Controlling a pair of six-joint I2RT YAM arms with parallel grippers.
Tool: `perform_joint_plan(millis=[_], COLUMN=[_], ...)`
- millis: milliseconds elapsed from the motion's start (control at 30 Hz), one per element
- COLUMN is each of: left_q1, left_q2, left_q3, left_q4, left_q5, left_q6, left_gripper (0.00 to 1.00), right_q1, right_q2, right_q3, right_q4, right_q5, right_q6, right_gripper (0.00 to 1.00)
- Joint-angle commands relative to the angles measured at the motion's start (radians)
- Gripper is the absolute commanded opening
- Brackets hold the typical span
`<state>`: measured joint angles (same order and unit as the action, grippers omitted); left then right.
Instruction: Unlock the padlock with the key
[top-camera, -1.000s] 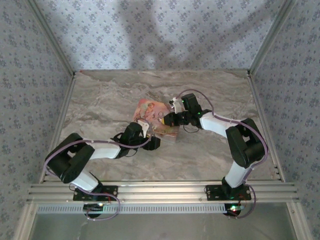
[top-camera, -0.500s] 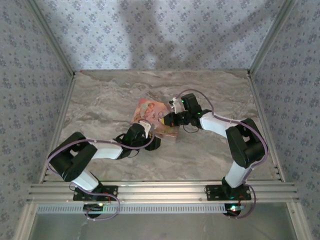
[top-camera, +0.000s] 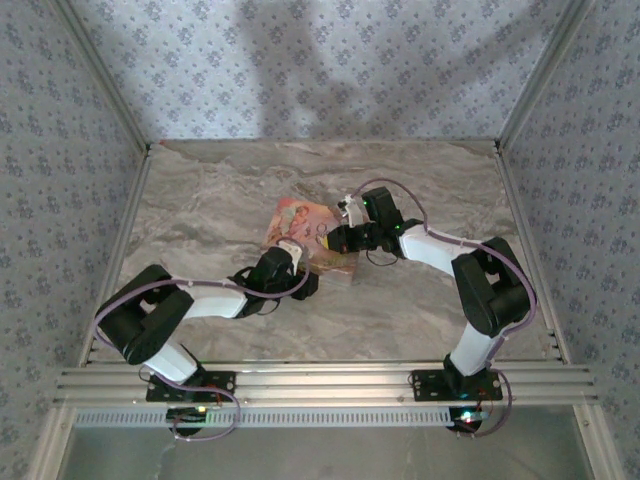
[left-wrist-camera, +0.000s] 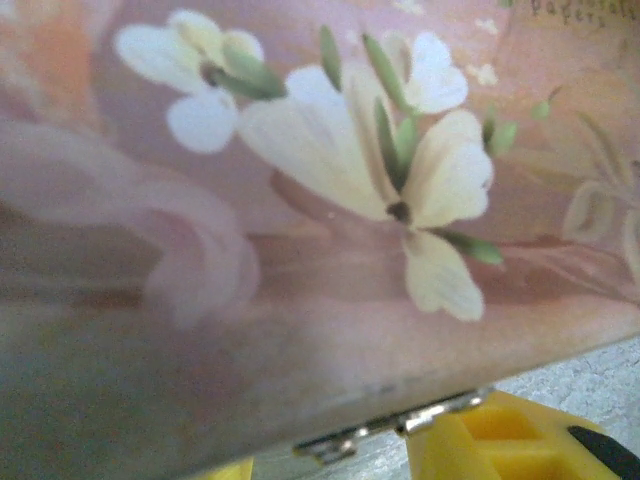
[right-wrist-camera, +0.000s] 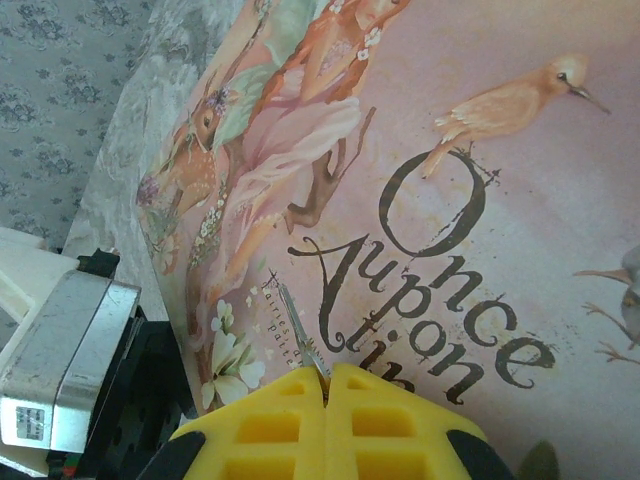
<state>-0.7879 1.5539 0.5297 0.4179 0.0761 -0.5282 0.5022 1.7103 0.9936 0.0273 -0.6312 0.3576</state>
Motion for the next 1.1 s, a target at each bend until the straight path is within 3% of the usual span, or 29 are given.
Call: perform_joint_plan(millis=[0,600,1067], left_q1=[-0.005,-0.007,-0.006], left_q2=[-0.032,-0.01,-0.045], left_q3=[0.023,0.027,0.074], left_q4=[0.032,0.069,0.026], left_q5=[-0.047,-0.05,0.034], left_q6=[-0.028,-0.156,-0.297], left_gripper=[0.39,0.3,0.24], right_q1=[0.009,0.019,0.018], right_q2=[0.01,-0.001,-0.102], right_q3=[-0.026,-0.033,-0.045], right_q4=[-0.111,-0.113,-0.055], right_q5=[0.056,0.062,0.101], right_q6=[-0.012,-0.006,-0.013], right_gripper=[0.0,0.0,0.0])
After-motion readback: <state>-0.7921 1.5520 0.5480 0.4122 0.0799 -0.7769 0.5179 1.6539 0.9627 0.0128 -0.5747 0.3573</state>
